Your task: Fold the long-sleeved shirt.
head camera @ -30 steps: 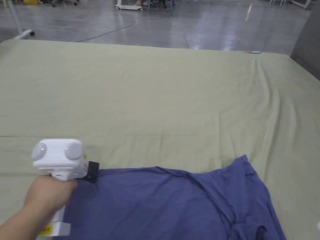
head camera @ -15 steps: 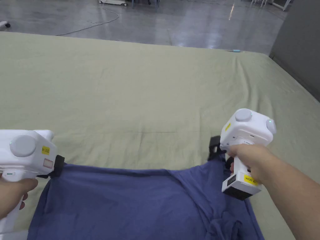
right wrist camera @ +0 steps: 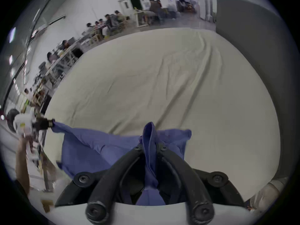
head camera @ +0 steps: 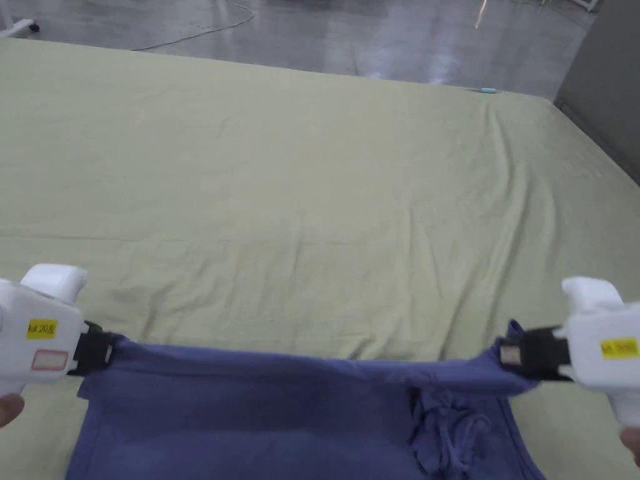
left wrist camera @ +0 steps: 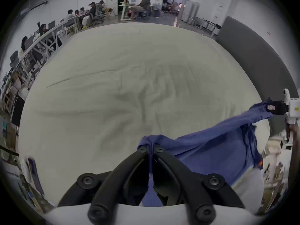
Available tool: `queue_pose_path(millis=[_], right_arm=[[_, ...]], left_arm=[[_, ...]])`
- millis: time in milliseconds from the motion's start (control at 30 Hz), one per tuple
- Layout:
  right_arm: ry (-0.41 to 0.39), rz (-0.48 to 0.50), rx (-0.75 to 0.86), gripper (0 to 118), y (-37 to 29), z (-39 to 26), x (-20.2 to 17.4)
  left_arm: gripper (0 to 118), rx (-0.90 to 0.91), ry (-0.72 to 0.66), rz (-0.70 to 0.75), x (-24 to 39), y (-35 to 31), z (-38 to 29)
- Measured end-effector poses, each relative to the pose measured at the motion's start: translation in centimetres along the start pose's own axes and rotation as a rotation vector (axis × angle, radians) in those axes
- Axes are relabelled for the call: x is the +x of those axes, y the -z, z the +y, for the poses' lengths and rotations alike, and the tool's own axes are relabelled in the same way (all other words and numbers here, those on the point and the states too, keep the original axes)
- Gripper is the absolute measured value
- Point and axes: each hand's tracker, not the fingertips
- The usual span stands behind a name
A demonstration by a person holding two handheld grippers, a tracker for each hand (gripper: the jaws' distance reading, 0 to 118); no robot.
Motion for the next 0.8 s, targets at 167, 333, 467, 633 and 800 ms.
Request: queue_pose_path(millis=[167, 333, 467, 633, 800], right_arm=[[0.069, 0.061, -0.107, 7, 0.0, -9.6, 2.3], [0.027, -0.002, -0.202, 7, 1.3, -15.2, 1.9], [-0.014, -0.061, -0.243, 7, 3.7, -16.6, 1.2], [-0.010, -0.080, -0.266, 11, 5.0, -15.6, 1.3], [0.110, -0.164, -0.266, 84, 0.6, -13.3, 2.1]], left_arm=[[0, -0.086, 0.072, 0.015, 1.7, -2.3, -7.5], [0, -0.179, 0.078, 0.044, 1.8, -0.5, -13.1], [0, -0.204, 0.063, 0.081, 2.2, 2.7, -15.8], [0, -0.157, 0.072, 0.116, 2.2, 3.9, -15.8], [96, 0.024, -0.041, 0.127, 2.1, -1.9, -14.4]])
